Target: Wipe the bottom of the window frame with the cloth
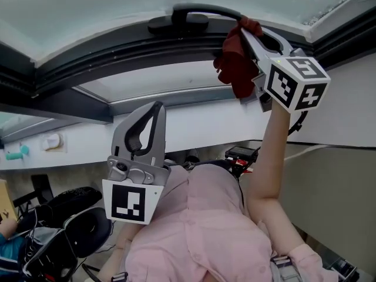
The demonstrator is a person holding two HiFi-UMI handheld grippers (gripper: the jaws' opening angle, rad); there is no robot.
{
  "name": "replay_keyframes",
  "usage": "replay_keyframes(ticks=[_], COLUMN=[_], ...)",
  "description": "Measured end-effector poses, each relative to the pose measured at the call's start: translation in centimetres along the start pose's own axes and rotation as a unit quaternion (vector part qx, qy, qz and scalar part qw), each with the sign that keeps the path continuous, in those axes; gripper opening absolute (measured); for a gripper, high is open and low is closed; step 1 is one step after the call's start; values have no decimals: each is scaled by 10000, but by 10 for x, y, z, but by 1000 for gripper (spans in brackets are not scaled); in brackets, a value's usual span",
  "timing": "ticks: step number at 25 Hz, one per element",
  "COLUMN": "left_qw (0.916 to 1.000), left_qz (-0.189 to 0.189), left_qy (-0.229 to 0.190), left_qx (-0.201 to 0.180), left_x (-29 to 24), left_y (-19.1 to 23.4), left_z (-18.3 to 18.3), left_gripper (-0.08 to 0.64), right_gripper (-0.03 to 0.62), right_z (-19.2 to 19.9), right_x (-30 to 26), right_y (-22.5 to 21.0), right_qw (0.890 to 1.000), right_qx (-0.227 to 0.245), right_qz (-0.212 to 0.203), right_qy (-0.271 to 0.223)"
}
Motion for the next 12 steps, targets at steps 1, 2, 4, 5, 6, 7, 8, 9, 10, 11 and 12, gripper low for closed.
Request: replay_keyframes(ticks=[1, 2, 4, 5, 6, 7, 8, 9, 10, 11, 12], left_qw=[10000, 9999, 9997, 9995, 9993, 9991, 9989, 9988, 9987, 9986, 9985], left_qz=[51, 111, 247, 314, 372, 417, 449, 473, 494, 513, 530], left_qy=[-12, -23, -41, -44, -50, -60, -75, -86, -89, -81, -68], left_qx=[7, 22, 58, 65, 64, 59, 57, 63, 77, 96, 115], left_x=[0, -1, -3, -3, -4, -4, -4, -4, -4, -4, -3], left_y=[1, 2, 3, 3, 4, 5, 6, 7, 8, 9, 10], left_z=[0, 1, 3, 4, 6, 7, 8, 8, 9, 9, 10], left_gripper=[0, 0, 0, 0, 0, 0, 0, 0, 0, 0, 0], right_gripper=[55, 55, 55, 55, 55, 55, 55, 55, 55, 55, 55], right_z=[0, 0, 0, 1, 1, 1, 1, 1, 1, 1, 0], right_x=[0, 0, 0, 0, 0, -1, -1, -1, 0, 0, 1], right_y=[0, 0, -1, -1, -2, -1, -1, -1, 0, 0, 0], right_qw=[10000, 10000, 10000, 9999, 9999, 9999, 10000, 10000, 10000, 10000, 9999], right_qx=[-13, -28, -68, -91, -103, -101, -86, -67, -50, -42, -47], right_qz=[-9, -15, -33, -42, -44, -34, -14, 13, 43, 71, 93], right_qy=[18, 32, 48, 45, 36, 25, 13, 5, 2, 1, 0])
Point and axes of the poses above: the fingertips, and each gripper's own axes: x backward along the fingers, y to its left, z out of its underside, the point moved 7 cm from there along x, backward along the fingers, and after that the axes turned 14 degrees about -x, right-handed, at the moved point
